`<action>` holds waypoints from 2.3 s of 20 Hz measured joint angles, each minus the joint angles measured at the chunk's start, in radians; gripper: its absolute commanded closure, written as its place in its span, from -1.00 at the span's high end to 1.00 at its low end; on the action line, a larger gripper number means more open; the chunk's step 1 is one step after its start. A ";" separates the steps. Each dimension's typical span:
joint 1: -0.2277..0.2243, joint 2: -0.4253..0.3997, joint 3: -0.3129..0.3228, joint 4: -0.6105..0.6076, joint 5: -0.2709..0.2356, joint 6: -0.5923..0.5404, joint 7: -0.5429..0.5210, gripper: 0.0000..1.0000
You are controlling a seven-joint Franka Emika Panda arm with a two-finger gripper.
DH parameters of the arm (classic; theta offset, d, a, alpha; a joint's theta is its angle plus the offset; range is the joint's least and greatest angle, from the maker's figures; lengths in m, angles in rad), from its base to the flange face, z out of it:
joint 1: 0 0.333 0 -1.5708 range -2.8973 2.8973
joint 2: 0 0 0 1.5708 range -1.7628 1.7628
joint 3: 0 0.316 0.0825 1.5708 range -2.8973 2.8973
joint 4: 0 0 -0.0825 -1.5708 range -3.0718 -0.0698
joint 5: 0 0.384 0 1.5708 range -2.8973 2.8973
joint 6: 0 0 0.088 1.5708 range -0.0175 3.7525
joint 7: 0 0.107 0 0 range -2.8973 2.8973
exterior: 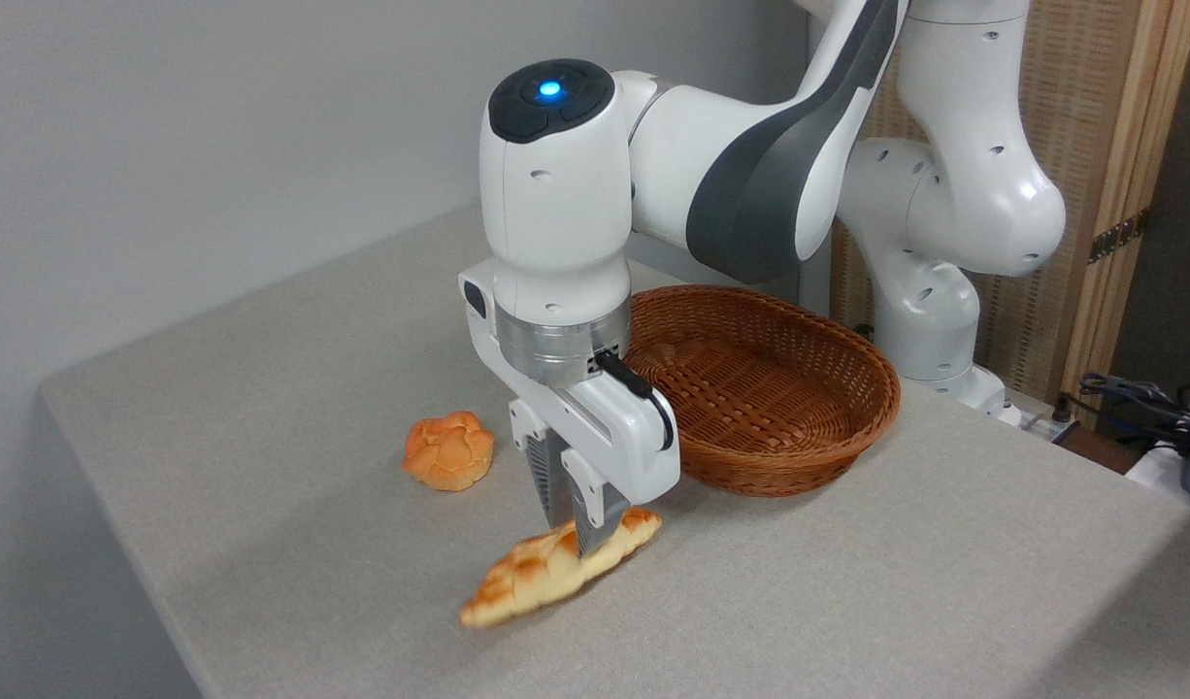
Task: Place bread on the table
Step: 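Open the gripper, release the roll, and raise the gripper away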
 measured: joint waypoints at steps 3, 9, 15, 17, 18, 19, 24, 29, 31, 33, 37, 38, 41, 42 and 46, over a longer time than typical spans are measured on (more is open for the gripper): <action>0.000 -0.004 0.000 0.011 0.000 0.000 0.000 1.00; -0.001 -0.029 -0.015 0.221 -0.002 -0.189 -0.050 1.00; 0.053 -0.040 -0.182 0.449 0.048 -0.392 -0.222 1.00; 0.058 -0.031 -0.219 0.455 0.086 -0.397 -0.242 1.00; 0.058 -0.023 -0.231 0.455 0.102 -0.397 -0.260 1.00; 0.058 -0.014 -0.237 0.456 0.110 -0.397 -0.273 1.00; 0.064 0.004 -0.237 0.461 0.113 -0.397 -0.281 1.00; 0.066 0.008 -0.224 0.461 0.115 -0.397 -0.281 1.00; 0.031 0.008 -0.173 0.461 0.115 -0.397 -0.280 1.00; -0.016 0.008 -0.115 0.461 0.115 -0.397 -0.280 1.00; -0.037 0.008 -0.098 0.462 0.115 -0.397 -0.280 1.00; -0.040 0.008 -0.098 0.462 0.115 -0.397 -0.280 1.00; -0.041 0.008 -0.117 0.462 0.115 -0.397 -0.280 1.00; -0.041 0.008 -0.123 0.462 0.115 -0.397 -0.280 1.00; -0.024 0.010 -0.147 0.462 0.115 -0.397 -0.279 1.00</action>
